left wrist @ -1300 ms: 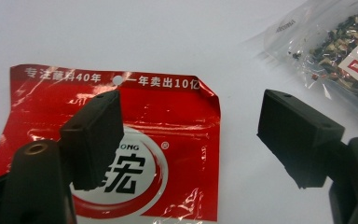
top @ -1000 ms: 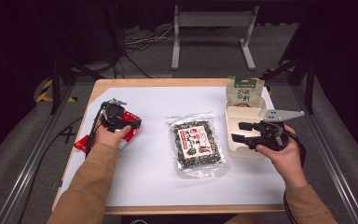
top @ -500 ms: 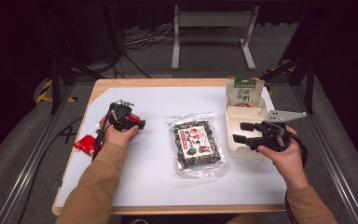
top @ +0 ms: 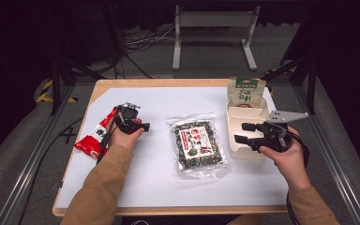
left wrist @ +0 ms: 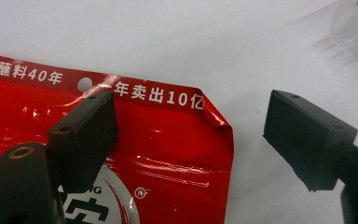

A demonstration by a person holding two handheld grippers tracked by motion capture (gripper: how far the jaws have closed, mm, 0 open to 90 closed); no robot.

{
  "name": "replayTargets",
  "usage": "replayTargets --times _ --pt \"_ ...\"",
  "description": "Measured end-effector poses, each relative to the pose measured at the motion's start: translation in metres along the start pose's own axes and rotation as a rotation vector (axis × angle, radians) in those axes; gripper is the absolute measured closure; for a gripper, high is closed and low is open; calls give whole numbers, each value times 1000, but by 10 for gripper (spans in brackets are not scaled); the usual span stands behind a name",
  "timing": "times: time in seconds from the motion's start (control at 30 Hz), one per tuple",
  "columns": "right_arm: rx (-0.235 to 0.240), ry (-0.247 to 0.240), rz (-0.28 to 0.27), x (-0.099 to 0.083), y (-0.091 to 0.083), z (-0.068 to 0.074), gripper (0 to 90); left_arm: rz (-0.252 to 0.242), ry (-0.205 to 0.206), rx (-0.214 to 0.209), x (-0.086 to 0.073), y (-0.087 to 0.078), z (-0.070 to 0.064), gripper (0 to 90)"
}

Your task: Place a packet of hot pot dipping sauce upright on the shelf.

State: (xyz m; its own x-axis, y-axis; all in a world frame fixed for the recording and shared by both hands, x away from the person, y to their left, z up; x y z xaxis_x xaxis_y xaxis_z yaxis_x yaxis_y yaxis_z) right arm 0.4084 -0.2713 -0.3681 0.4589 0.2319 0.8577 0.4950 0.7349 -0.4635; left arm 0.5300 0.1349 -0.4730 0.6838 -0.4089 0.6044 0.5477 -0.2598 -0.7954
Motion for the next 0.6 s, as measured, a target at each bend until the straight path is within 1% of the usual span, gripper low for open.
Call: replayTargets --times 0.2,0.23,0.37,0.4,0.53,0.6 --pt "2 0 4 -1 1 0 363 12 -2 14 -1 0 2 263" --pt "2 0 4 -1 1 0 363 16 0 17 -2 0 3 263" --pt "3 0 3 -1 1 0 362 17 -18 25 -3 -1 8 326" --pt "3 1 3 -1 1 0 362 17 -32 21 -3 -1 8 338" --pt "7 -2 2 -1 2 0 360 13 -38 16 -3 -2 9 403" --pt "7 -4 1 -1 2 1 360 5 -44 3 -3 -5 9 453"
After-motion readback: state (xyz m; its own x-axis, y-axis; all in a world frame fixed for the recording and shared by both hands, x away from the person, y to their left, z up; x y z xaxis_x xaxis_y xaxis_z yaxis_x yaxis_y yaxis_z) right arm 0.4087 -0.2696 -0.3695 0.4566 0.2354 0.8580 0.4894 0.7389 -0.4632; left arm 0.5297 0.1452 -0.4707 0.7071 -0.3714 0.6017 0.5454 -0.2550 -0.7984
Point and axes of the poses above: each handheld gripper's, and its own axes: y roughly forward along the jaws, x roughly out of its top, z roughly to its left, the point moved 5 cm from there along y, roughly forward along the jaws, and after that the axes turned 6 degrees about y, right-handed, at the moved point
